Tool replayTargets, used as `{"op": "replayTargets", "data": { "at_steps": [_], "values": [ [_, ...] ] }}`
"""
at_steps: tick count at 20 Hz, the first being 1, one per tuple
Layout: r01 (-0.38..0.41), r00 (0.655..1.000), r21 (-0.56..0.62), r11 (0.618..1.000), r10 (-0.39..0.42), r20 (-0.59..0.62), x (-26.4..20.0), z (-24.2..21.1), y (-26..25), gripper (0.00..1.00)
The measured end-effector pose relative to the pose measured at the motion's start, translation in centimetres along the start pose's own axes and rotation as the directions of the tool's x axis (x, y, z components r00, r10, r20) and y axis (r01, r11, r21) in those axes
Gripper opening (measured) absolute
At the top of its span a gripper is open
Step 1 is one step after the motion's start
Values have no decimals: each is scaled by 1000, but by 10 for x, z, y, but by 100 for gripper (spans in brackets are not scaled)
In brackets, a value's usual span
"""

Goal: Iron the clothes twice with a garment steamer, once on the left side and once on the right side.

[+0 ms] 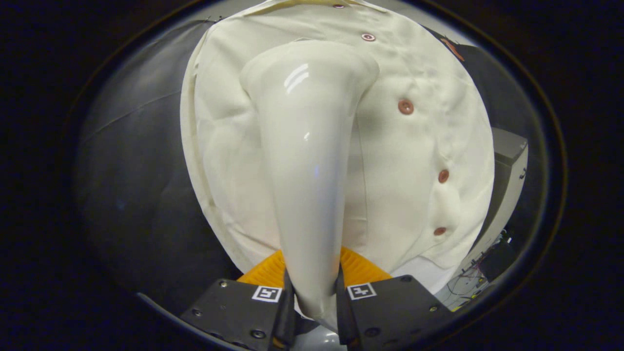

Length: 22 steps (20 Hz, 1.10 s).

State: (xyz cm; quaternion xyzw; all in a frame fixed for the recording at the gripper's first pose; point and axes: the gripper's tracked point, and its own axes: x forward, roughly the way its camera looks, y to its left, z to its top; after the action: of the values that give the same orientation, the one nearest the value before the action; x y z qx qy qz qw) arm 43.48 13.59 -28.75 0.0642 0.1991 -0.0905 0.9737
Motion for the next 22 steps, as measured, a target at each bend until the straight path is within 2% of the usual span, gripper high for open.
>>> {"op": "replayTargets", "data": {
  "at_steps": [7, 13, 18, 22],
  "values": [
    [-8, 997, 7, 1000, 8, -82, -4, -42, -8, 35],
    [-12, 983, 23, 1000, 16, -181, -26, -83, -17, 34],
    [-13, 976, 13, 1000, 16, -217, -61, -91, -25, 34],
    [-32, 984, 7, 999, 33, -175, -105, -67, -27, 34]
  ]
}}
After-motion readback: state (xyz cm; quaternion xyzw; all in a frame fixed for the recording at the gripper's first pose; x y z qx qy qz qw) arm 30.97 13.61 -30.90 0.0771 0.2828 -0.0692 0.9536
